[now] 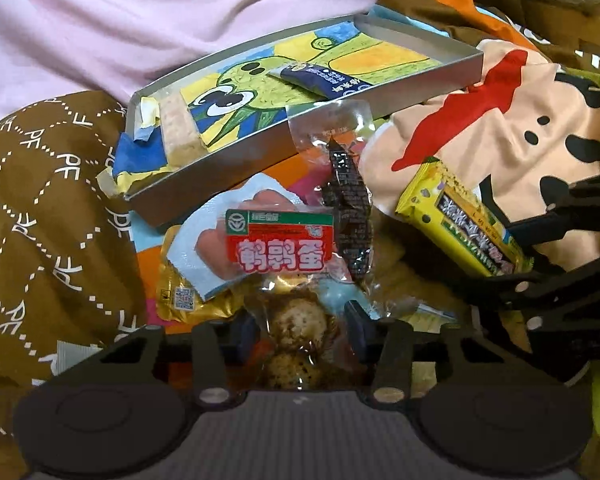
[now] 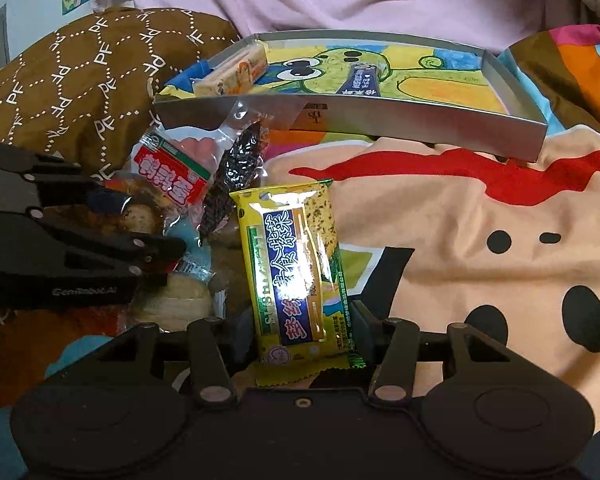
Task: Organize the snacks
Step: 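Grasp the red-labelled quail-egg pack with the left tool while the right tool grasps the yellow cracker pack, then carry both packs into the grey tray and open both tools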
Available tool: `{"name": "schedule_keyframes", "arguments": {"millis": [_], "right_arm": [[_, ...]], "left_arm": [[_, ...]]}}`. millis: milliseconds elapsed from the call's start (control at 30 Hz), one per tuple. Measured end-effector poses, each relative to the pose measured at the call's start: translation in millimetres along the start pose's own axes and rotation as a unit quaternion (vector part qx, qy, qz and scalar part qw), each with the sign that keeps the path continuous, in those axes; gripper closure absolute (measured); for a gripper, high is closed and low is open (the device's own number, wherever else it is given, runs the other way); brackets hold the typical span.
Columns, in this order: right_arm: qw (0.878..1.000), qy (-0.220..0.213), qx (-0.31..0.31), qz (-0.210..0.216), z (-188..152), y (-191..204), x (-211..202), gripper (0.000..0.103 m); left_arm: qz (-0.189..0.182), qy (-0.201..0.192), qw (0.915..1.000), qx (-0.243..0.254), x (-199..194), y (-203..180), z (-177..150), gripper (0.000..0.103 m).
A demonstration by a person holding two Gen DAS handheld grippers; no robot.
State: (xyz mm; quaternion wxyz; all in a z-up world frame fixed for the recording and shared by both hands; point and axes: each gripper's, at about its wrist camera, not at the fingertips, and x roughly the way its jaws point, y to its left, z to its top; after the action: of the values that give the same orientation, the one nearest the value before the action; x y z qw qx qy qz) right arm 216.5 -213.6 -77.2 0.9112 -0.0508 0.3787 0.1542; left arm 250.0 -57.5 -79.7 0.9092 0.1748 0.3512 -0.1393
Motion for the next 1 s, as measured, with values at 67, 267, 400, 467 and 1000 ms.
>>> {"name": "schedule_keyframes", "arguments": {"millis": [67,267,400,467,1000], "right_arm": [[1.000,0.002,-0.004,-0.003,-1.0,1.6,3.3,0.048],[0.999,-0.002,-0.035,-0.027,-4.9,11.5,9.1,0.051],[0.996,-0.015,-0.065,-0.056,-8.2,22.5,6.1,0.053],[0.994,-0.024,-0.084,-0.072,-10.1,28.7,3.8,0.054],[0.953,-0.066,-0.215,-0.201,-26.3,60.1,-6.3,0.055]], "left_arm": [[-0.005,-0.001,0.9999,-0.015,-1.8,2.4,1.0,0.056],[-0.017,-0.007,0.9985,-0.051,-8.5,9.4,0.8,0.059],[-0.023,-0.015,0.9976,-0.063,-14.7,10.0,0.9,0.060],[-0.025,-0.023,0.9973,-0.065,-19.7,7.6,0.3,0.061],[-0.023,-0.093,0.9898,-0.106,-43.5,6.1,0.5,0.064]]}}
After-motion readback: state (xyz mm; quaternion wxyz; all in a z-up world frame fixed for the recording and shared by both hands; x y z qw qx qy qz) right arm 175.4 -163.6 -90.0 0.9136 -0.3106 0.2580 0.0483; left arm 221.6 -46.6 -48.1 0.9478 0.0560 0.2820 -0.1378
